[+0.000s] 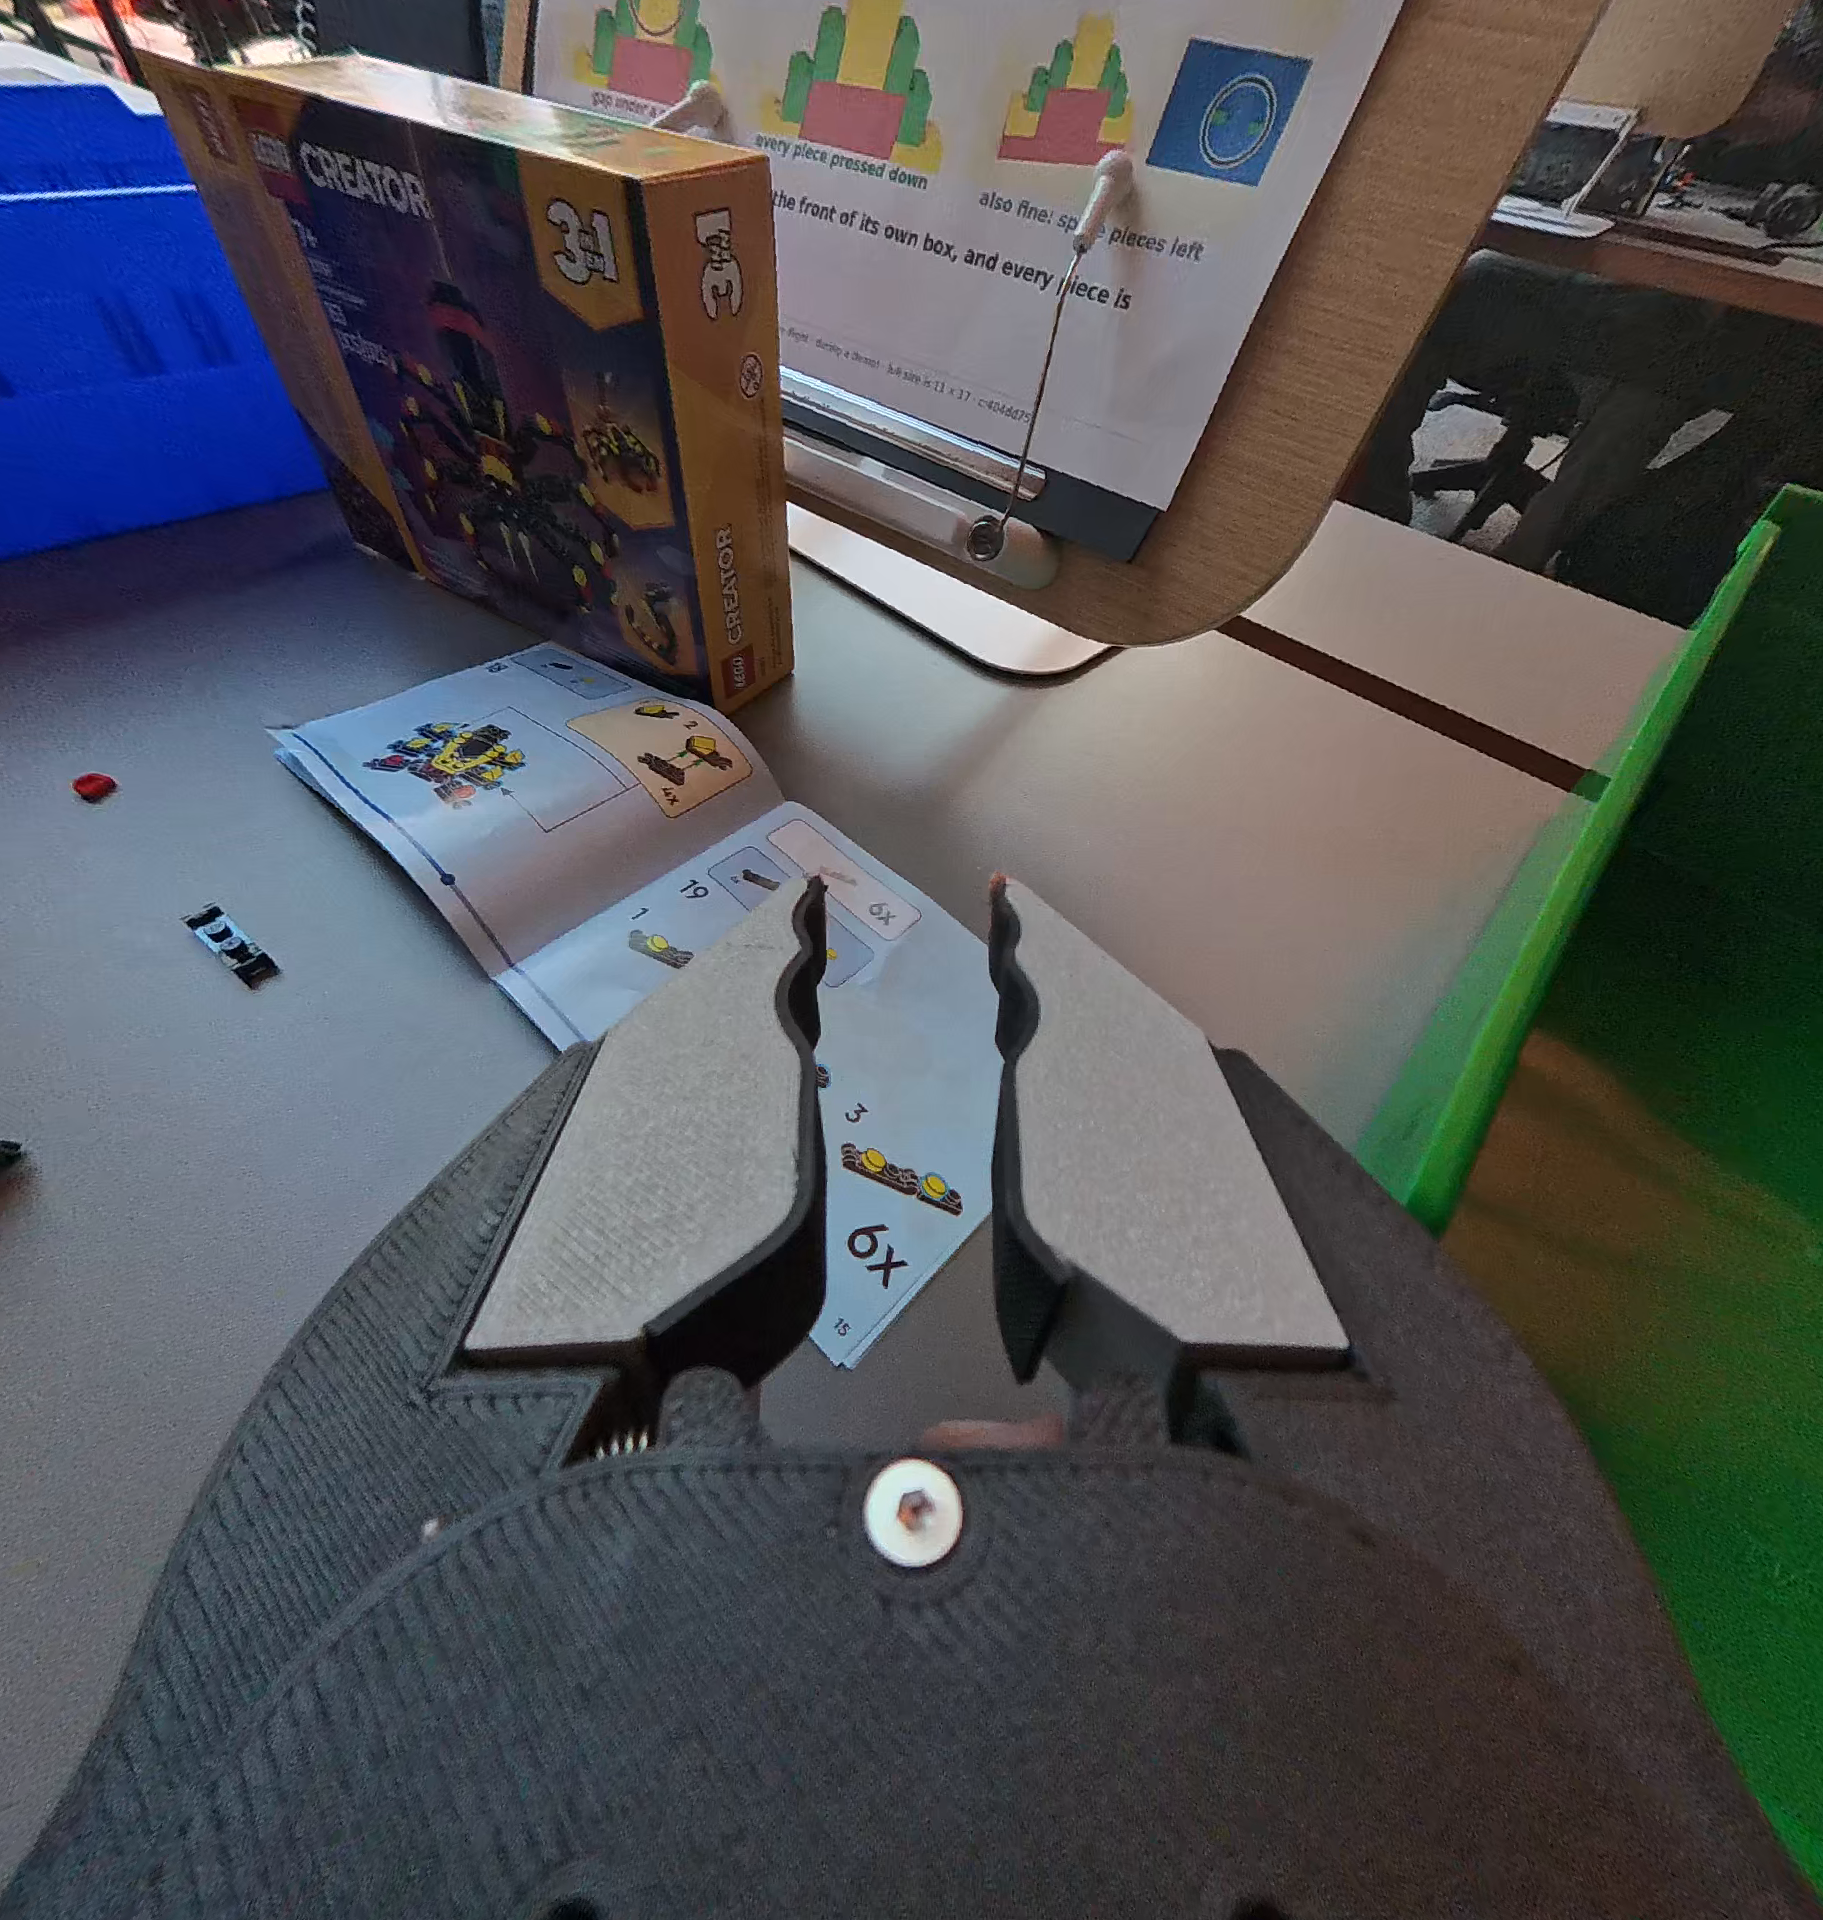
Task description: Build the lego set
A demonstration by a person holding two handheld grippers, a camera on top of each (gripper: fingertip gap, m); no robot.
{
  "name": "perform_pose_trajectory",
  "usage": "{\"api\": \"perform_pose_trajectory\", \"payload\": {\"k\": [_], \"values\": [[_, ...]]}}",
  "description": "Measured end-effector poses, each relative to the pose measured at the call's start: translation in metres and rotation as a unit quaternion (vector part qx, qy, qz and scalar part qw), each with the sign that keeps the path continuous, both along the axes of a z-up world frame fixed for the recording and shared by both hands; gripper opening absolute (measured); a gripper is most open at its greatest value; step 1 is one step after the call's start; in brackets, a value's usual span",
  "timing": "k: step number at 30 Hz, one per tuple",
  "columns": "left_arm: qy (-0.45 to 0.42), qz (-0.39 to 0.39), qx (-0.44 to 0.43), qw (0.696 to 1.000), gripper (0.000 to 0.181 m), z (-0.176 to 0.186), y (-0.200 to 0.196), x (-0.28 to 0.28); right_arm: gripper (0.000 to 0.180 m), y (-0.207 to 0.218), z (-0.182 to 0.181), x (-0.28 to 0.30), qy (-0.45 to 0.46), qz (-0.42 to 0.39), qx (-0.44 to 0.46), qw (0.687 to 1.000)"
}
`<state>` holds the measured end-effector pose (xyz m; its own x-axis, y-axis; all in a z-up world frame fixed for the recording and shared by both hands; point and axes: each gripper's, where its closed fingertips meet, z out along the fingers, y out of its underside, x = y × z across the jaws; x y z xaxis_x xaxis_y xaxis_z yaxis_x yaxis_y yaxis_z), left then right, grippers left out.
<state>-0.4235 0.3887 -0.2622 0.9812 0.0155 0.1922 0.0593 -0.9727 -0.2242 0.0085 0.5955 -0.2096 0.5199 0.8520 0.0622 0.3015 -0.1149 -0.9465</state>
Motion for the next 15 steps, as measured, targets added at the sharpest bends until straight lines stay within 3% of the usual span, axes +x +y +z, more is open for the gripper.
{"api": "perform_pose_trajectory", "payload": {"k": [8, 15], "values": [[0.041, -0.011, -0.022, 0.999, 0.017, -0.0009, -0.0076, 0.0098, 0.028, -0.0021, 0.0041, -0.0007, 0.004, 0.004, 0.005, 1.0], [0.027, 0.005, -0.022, 0.999, 0.011, -0.007, -0.0041, 0.0054, 0.028, -0.0046, 0.0063, -0.002, 0.002, 0.006, 0.012, 1.0]]}}
